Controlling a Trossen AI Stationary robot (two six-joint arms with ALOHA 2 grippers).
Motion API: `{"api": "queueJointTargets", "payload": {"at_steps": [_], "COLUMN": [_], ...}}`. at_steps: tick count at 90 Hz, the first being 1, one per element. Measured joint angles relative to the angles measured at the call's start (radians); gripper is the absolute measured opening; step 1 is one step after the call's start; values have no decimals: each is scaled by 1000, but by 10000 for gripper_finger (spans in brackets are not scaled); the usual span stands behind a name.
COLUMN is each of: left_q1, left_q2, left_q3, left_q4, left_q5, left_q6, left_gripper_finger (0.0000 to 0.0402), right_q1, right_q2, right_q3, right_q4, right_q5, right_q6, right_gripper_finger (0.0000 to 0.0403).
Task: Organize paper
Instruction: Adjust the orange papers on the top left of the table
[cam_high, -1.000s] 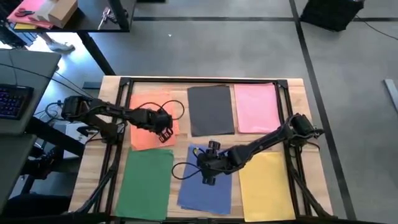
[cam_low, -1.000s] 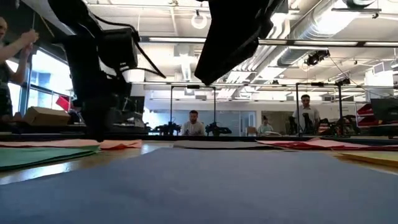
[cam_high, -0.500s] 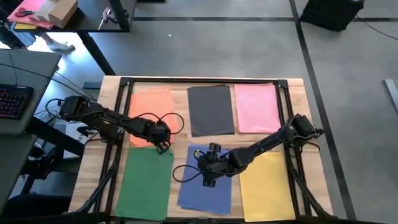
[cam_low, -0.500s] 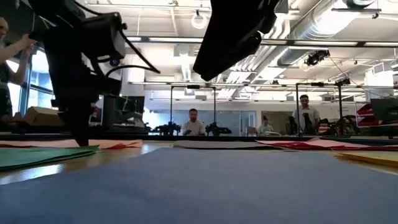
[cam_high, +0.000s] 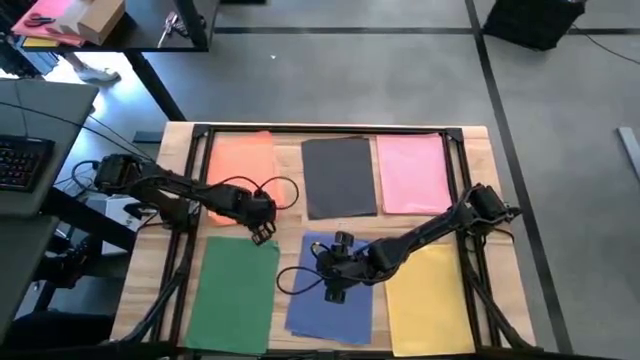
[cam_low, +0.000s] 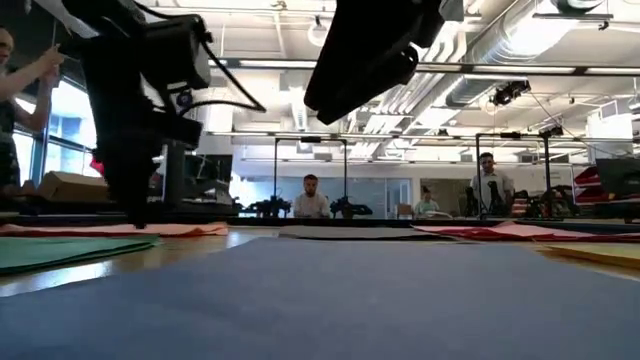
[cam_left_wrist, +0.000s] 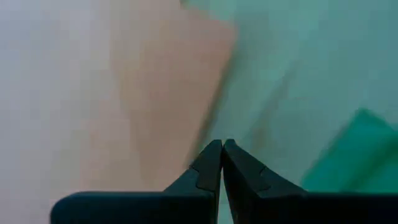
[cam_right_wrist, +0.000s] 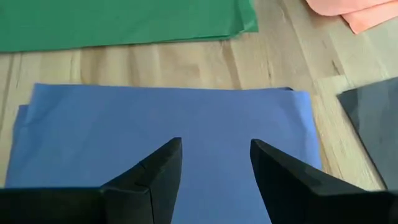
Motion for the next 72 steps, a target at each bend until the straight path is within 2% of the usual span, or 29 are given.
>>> {"api": "queueJointTargets", "payload": {"at_steps": [11,24,46,57,62,72], "left_q1": [-19,19,96,131,144,150], "left_q2": [3,5,7,9,9,9], "left_q3": [-42,-65,-65,-57,-49,-28], "left_q4": [15,21,71,65,75,82], "left_q5": [31,-12,-190,-319,-301,-173], "left_q6": [-45,-40,59,80,82,101], "left_gripper_finger": [0,0,0,0,0,0], "right_q1": [2,2,2,2,2,5], "right_q2": [0,0,0,0,0,0], "right_q3": [0,0,0,0,0,0], "right_q4": [5,15,33,33,34,31], "right_q5": [1,3,3,2,0,-1], "right_q6": [5,6,0,-1,0,5], "right_gripper_finger": [176,176,176,176,176,176]}}
